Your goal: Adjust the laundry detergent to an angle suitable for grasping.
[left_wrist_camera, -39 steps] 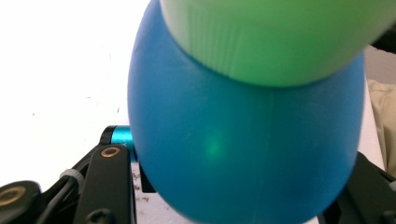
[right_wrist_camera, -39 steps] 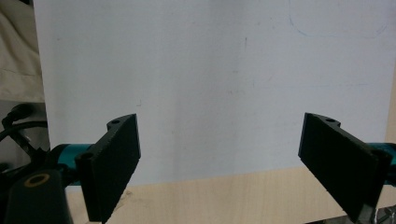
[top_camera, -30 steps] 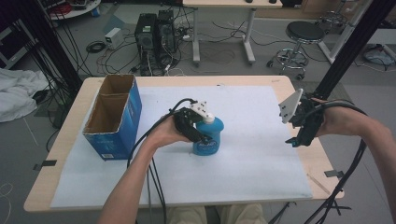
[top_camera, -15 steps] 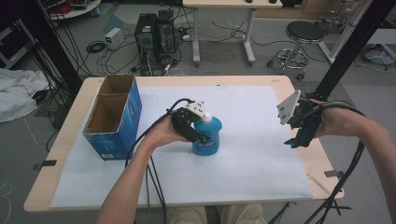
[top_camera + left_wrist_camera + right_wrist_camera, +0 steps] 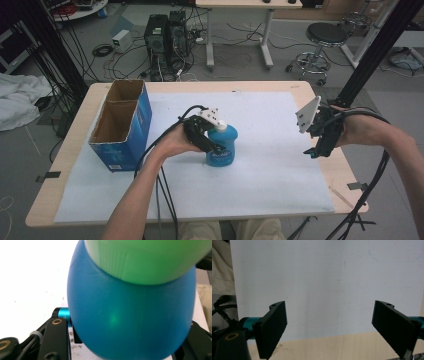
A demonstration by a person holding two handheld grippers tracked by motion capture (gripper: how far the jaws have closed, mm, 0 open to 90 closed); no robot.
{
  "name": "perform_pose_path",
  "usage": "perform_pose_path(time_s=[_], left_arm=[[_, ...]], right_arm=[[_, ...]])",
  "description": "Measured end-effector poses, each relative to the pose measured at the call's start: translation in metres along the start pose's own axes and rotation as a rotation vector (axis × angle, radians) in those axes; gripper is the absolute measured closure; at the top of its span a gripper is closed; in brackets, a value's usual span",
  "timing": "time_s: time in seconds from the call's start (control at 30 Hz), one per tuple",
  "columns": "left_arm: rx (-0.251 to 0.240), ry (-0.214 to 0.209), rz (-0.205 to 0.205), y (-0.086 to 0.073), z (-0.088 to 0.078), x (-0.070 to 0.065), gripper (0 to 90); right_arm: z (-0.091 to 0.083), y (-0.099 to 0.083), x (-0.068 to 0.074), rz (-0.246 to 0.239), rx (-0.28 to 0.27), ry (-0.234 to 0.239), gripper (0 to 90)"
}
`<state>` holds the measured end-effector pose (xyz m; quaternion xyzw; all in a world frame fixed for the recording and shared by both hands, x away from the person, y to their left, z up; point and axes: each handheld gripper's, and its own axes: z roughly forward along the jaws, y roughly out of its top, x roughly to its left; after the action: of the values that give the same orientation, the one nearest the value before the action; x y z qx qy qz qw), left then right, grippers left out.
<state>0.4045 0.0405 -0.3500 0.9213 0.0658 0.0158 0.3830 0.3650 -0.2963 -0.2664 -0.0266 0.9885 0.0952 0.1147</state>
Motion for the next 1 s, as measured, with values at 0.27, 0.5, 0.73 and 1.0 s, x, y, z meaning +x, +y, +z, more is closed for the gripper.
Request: perform_pose_path(time_s=[0.27,0.5,0.73,1.0], left_arm=[[0.012,-0.003,-0.008,0.001,0.000,-0.001,36.1],[0.020,0.008,-0.025,0.001,-0.002,-0.002,33.2],[0.048,0.031,-0.035,0.000,-0.005,-0.004,27.5],[0.065,0.048,-0.042,0.000,-0.013,-0.006,24.5]], right_arm=[[0.000,0.000,0.000,0.000,0.002,0.002,12.0],[-0.001,0.000,0.001,-0.006,0.004,0.005,11.9],[-0.001,0.000,0.001,-0.002,0.004,0.003,11.9],[0.000,0.001,0.002,-0.005,0.000,0.001,11.9]])
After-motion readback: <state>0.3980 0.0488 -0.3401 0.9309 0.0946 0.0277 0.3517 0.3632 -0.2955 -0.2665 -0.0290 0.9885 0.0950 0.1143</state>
